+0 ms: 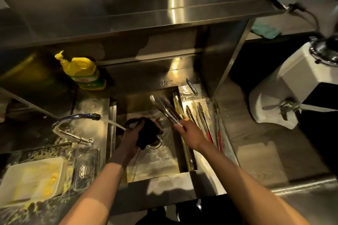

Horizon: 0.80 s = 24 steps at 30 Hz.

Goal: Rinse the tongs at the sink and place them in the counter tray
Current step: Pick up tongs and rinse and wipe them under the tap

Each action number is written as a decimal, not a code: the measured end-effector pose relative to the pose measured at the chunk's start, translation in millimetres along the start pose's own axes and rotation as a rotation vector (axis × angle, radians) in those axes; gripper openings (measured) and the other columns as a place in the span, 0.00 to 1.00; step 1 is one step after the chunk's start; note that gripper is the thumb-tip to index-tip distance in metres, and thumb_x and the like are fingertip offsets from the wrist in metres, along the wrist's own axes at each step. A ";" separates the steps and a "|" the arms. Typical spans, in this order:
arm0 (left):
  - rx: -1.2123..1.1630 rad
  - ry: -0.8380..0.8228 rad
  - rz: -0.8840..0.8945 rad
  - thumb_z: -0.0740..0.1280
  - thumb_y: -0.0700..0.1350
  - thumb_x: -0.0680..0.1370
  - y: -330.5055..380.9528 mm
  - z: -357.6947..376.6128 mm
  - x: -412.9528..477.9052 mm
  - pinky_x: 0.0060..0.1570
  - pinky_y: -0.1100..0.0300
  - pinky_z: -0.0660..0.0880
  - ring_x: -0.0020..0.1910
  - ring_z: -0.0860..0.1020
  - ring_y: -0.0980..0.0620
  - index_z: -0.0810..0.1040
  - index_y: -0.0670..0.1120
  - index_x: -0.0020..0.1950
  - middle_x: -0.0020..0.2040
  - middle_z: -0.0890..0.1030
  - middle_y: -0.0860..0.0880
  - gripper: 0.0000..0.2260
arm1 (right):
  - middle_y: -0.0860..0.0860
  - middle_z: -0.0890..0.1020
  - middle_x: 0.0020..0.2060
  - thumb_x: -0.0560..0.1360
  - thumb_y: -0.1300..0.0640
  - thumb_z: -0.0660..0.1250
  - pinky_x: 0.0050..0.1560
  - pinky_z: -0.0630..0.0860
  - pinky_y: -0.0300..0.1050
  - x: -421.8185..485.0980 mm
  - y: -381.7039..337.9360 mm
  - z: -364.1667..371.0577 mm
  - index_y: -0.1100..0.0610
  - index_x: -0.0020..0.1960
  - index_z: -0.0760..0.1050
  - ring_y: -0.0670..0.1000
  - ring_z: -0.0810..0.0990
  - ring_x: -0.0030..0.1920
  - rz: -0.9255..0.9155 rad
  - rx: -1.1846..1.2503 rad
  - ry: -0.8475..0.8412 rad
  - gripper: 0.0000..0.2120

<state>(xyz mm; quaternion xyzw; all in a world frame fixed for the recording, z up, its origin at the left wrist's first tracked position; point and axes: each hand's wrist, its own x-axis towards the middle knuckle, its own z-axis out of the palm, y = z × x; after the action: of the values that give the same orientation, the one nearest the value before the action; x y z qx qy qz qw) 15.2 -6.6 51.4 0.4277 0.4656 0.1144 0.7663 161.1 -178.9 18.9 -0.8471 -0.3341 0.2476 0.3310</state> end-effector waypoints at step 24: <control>0.561 -0.650 0.202 0.71 0.38 0.75 -13.7 190.4 -85.6 0.43 0.59 0.78 0.48 0.83 0.47 0.79 0.43 0.60 0.53 0.84 0.44 0.14 | 0.44 0.74 0.40 0.81 0.51 0.65 0.47 0.71 0.42 -210.1 -2.7 -111.6 0.47 0.38 0.76 0.43 0.76 0.43 0.261 0.204 0.867 0.13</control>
<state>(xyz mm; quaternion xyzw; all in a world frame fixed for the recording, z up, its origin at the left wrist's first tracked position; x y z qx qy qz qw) 120.4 -168.5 131.9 0.6762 0.1694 -0.0825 0.7122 94.0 -374.9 136.0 -0.8705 -0.0296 -0.0582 0.4879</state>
